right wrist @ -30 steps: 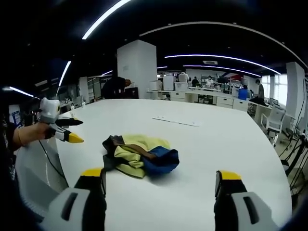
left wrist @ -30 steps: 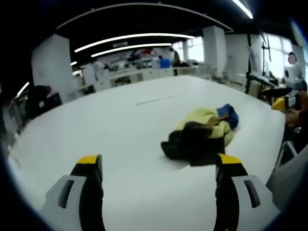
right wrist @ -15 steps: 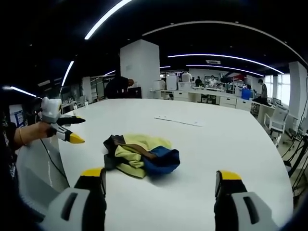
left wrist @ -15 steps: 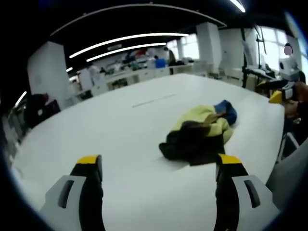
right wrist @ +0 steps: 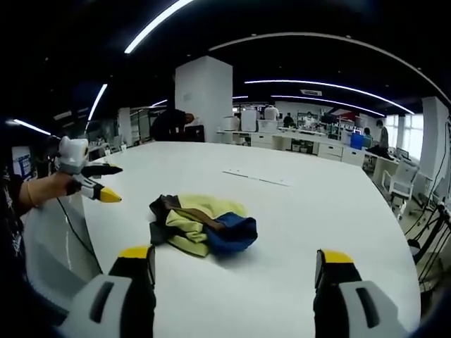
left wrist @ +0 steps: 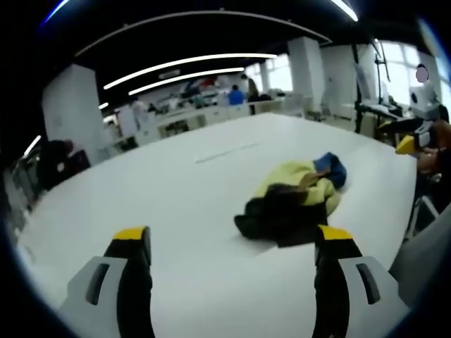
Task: Fold the garment on the visible template until the final outline fits inside the template.
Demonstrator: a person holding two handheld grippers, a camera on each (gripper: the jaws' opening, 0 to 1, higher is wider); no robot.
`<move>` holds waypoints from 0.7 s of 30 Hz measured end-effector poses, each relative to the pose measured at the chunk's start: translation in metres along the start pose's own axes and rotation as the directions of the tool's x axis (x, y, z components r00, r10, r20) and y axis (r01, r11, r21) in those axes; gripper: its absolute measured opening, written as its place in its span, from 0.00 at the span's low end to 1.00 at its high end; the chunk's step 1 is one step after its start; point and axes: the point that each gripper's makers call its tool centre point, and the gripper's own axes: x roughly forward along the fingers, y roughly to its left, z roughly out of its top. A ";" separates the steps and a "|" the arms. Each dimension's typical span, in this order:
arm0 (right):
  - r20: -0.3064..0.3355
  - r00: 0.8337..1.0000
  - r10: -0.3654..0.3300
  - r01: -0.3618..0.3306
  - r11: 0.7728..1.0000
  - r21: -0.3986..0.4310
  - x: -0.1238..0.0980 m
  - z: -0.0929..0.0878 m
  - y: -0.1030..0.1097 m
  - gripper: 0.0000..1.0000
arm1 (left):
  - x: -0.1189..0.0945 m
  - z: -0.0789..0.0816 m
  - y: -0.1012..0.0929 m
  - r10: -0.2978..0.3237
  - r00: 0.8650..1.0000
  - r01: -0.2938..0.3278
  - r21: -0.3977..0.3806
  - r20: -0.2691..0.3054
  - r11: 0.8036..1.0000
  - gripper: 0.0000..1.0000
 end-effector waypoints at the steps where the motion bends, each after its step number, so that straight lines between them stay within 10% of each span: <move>1: 0.003 1.000 0.002 -0.002 1.000 -0.001 0.000 0.001 0.002 0.95 | 0.000 -0.001 -0.001 -0.003 1.000 0.003 0.002 -0.005 1.000 0.93; 21: 0.011 1.000 -0.016 0.016 1.000 -0.013 -0.006 0.003 0.015 0.95 | -0.002 -0.003 -0.014 -0.036 0.999 0.037 -0.016 0.007 0.999 0.93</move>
